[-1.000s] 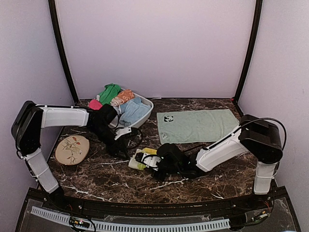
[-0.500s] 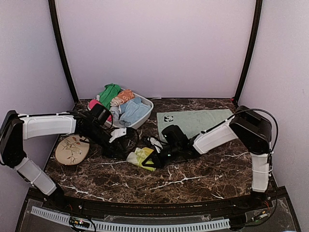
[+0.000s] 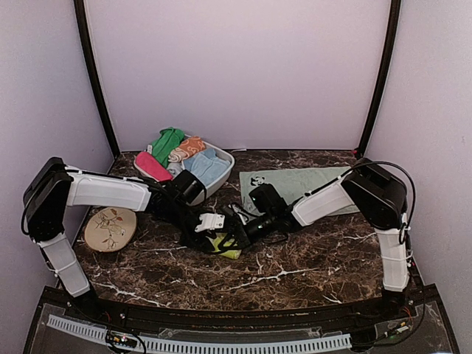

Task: Roll the towels
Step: Roll the towel at the center of the board.

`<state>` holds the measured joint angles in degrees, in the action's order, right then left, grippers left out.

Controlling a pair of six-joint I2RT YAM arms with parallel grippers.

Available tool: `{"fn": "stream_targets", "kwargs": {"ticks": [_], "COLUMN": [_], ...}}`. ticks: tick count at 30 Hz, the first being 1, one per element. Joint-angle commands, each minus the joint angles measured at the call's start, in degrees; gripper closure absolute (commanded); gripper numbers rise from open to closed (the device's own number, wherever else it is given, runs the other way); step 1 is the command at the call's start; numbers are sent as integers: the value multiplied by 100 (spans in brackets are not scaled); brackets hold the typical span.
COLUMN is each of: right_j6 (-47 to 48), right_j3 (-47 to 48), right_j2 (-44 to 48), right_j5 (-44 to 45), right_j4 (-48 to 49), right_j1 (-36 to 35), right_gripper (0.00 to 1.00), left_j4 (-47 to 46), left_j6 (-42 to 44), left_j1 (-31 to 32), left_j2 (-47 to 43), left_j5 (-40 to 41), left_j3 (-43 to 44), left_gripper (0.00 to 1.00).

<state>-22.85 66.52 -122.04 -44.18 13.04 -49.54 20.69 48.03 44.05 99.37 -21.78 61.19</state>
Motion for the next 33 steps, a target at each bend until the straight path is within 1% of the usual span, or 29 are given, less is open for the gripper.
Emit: {"fn": "stream_targets", "kwargs": {"ticks": [1, 5, 7, 10, 13, 15, 18, 22, 25, 28, 29, 31, 33], "right_j6": [-265, -388, -484, -619, -735, -674, -362, 139, 986, 2339, 2670, 3267, 3876], "right_j3": [-288, -292, -353, -618, -1000, -1256, -1655, -2412, -2859, -3021, -3026, -2999, -2910], "right_j2": [-374, -316, -215, 31, 392, 676, 1255, 2269, 3107, 3674, 3753, 3825, 3738], "right_j5": [85, 47, 47, 123, 267, 478, 954, 1939, 2957, 4415, 4967, 5765, 6533], "right_j4": [-801, -549, -297, 212, 805, 1057, 1168, 1305, 1112, 563, 391, 131, 4], "right_j1": [61, 62, 62, 82, 107, 131, 141, 110, -213, -962, -1266, -1844, -2463], "right_gripper": [92, 86, 77, 66, 58, 55, 52, 45, 41, 39, 39, 39, 38], "left_j4": [-164, -50, 54, 324, 832, 1143, 1456, 1760, 2020, 2312, 2479, 2910, 2973], "left_j6": [208, 145, 63, -145, -311, -345, -405, -414, -454, -517, -517, -487, -506], "left_j1": [32, 24, 4, -93, -267, -342, -449, -490, -490, -469, -468, -447, -393], "left_j2": [182, 485, 620, 827, 1069, 1203, 1365, 1556, 1692, 1817, 1871, 2008, 2092], "left_j5": [359, 424, 328, -17, -576, -773, -1058, -1156, -1336, -1596, -1766, -2212, -2266], "left_j3": [80, 86, 93, 189, 452, 612, 808, 1101, 1331, 1512, 1594, 1761, 1768], "left_gripper": [60, 73, 81, 90, 91, 91, 91, 91, 91, 91, 91, 91, 90]}}
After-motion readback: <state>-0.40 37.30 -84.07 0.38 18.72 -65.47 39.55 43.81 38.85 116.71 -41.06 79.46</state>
